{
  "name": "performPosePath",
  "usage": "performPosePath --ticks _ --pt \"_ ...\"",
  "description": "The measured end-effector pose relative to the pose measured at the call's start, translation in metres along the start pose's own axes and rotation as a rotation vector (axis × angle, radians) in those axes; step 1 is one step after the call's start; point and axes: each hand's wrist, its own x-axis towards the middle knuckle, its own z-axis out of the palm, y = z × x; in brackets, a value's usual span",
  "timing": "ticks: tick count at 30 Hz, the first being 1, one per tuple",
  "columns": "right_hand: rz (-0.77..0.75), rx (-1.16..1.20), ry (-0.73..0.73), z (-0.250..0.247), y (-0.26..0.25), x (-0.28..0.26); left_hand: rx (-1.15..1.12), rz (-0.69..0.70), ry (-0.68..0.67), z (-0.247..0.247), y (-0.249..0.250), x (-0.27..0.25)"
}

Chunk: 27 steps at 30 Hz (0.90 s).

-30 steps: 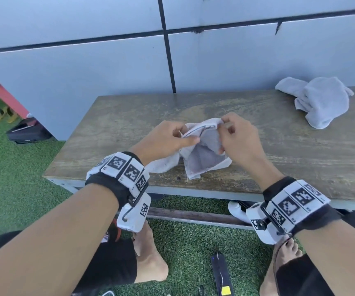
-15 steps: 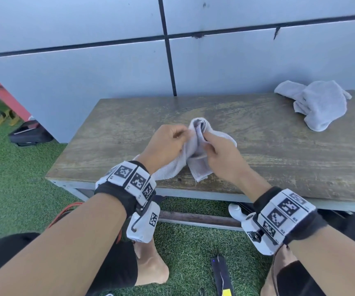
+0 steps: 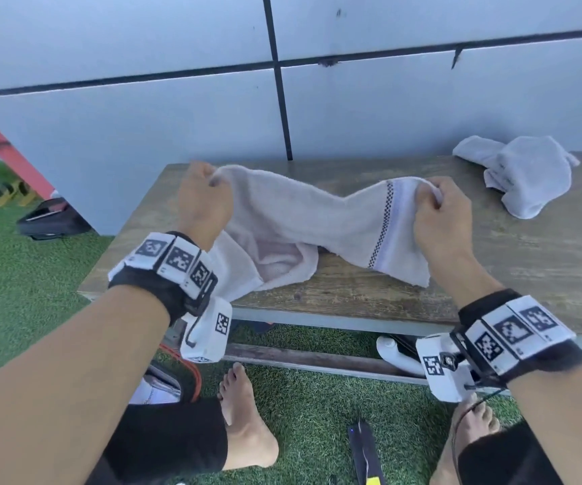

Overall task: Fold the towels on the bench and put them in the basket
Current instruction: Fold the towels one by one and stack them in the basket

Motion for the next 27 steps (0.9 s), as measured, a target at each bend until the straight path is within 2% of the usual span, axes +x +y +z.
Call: performPosePath --ticks 2,6,7,9,14,19,21,24,27 --pt "-0.034 0.016 -0.097 0.006 -0.005 -0.008 0.072 0.092 -0.080 0.012 0.002 -0.014" --pt "-0.154 0.000 -0.293 0.014 -0.018 -0.022 0.144 0.412 -0.432 0.041 0.020 -0.058" --pt "-0.172 0.009 -0.335 0.015 -0.020 -0.026 0.123 0.446 -0.497 0.047 0.025 -0.067" --pt "-0.182 0.032 -0.391 0.017 -0.022 -0.030 0.065 0.479 -0.537 0.060 0.034 -0.076" --pt "-0.160 0.076 -0.439 0.011 -0.017 -0.029 -0.096 0.530 -0.455 0.072 0.042 -0.074" --pt "-0.135 -0.189 -0.552 0.002 -0.002 -0.024 -0.213 0.474 -0.301 0.063 0.033 -0.063" --pt "-0.119 -0.299 -0.565 0.000 0.003 -0.024 -0.219 0.407 -0.212 0.059 0.027 -0.056" --pt "-0.121 -0.406 -0.541 -0.001 0.011 -0.023 -0.218 0.230 -0.063 0.056 0.011 -0.044" --pt "-0.138 -0.409 -0.539 -0.003 0.012 -0.022 -0.112 0.100 -0.022 0.053 -0.006 -0.041"
